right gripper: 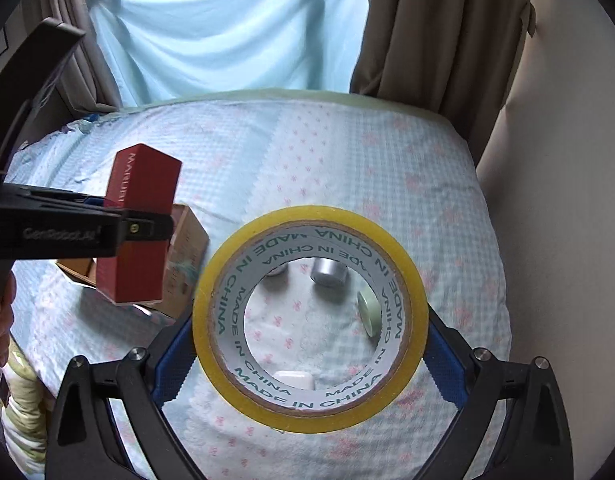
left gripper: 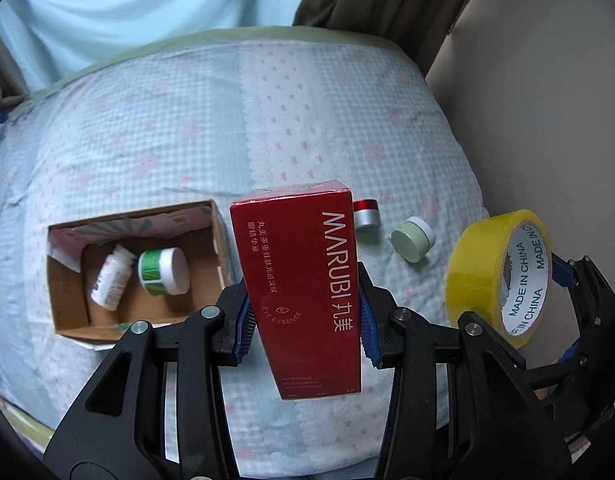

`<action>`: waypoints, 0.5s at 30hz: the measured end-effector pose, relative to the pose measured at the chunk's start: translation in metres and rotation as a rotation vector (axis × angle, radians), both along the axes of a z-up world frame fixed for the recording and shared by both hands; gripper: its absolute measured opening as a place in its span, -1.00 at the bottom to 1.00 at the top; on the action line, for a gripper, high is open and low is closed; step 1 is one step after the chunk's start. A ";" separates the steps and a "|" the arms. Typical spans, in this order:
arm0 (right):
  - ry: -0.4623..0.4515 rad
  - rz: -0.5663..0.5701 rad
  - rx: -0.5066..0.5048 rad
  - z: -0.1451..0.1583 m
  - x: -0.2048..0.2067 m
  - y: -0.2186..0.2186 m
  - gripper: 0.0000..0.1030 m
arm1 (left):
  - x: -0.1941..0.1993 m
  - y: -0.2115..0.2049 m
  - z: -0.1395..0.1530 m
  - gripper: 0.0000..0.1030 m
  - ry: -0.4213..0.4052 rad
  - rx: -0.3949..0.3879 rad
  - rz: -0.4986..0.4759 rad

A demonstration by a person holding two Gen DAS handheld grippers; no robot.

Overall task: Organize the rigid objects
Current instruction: 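Carry the red box with left tool while right tool carries tape toward the cardboard box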

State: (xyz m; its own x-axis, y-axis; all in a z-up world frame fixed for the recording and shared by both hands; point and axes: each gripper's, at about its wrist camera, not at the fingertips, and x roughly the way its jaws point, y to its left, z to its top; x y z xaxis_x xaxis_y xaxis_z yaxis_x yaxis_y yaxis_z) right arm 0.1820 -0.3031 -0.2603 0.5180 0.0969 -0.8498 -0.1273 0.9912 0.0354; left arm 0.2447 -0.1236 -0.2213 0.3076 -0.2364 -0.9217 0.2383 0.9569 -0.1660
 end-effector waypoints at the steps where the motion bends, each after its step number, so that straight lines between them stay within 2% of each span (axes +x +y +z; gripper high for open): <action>1: -0.007 0.007 0.002 0.009 0.001 0.005 0.89 | -0.002 0.011 0.008 -0.24 -0.012 -0.006 0.010; 6: -0.031 0.034 0.017 0.042 0.005 0.040 0.89 | -0.006 0.065 0.032 -0.24 -0.052 -0.037 0.054; 15: -0.014 0.013 0.057 0.071 0.014 0.134 0.89 | 0.004 0.174 0.033 -0.24 -0.062 -0.037 0.020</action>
State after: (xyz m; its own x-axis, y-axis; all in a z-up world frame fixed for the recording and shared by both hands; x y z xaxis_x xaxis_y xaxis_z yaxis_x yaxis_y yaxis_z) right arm 0.1956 -0.1693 -0.1894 0.5283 0.1516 -0.8354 -0.1406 0.9860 0.0900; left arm 0.2484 0.0503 -0.1883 0.3686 -0.2632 -0.8916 0.2297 0.9551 -0.1870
